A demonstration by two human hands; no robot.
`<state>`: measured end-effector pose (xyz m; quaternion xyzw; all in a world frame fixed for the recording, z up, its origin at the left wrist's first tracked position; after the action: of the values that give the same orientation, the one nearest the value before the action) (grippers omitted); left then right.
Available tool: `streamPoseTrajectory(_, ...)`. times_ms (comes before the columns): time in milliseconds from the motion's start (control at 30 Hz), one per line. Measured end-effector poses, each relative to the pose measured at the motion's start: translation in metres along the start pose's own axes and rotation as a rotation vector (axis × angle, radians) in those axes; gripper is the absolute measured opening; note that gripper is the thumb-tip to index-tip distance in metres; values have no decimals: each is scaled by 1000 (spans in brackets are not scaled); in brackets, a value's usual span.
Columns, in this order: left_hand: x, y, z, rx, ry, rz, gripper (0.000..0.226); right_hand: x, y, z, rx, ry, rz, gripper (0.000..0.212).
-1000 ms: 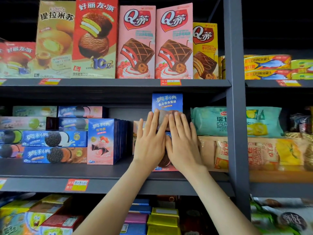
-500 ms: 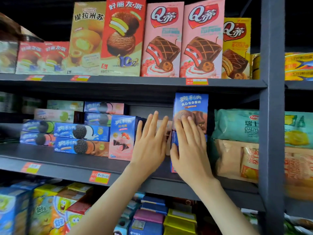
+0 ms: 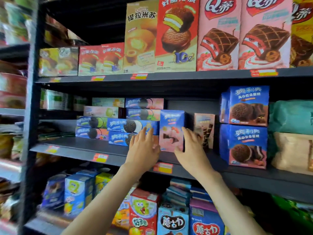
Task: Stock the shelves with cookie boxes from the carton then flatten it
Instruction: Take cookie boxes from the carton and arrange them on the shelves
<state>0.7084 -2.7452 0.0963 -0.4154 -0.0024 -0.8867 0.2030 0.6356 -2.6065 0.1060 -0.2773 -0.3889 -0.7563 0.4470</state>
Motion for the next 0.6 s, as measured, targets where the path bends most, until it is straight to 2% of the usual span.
streamPoseTrajectory(100,3,15,3,-76,48,-37,64,2,4,-12,90,4,-144,59)
streamPoseTrajectory(233,7,10,6,-301,152,-41,54,-2,6,-5,64,-10,-278,51)
streamPoseTrajectory(367,8,-8,3,-385,201,-114,52,-6,3,5,51,35,-341,62)
streamPoseTrajectory(600,13,-33,-1,-410,142,-214,56,2,-23,17,29,79,-445,72)
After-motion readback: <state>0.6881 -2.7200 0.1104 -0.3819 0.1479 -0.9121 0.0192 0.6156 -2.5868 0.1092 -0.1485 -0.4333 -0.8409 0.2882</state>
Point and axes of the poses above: each hand's wrist, its own x-axis towards the middle knuckle, its own z-axis out of the back of the hand, y = z × x, the point moved 4 cm from there along x, towards the middle knuckle, and after that the axes turned 4 degrees about x, right-handed, at the moved point
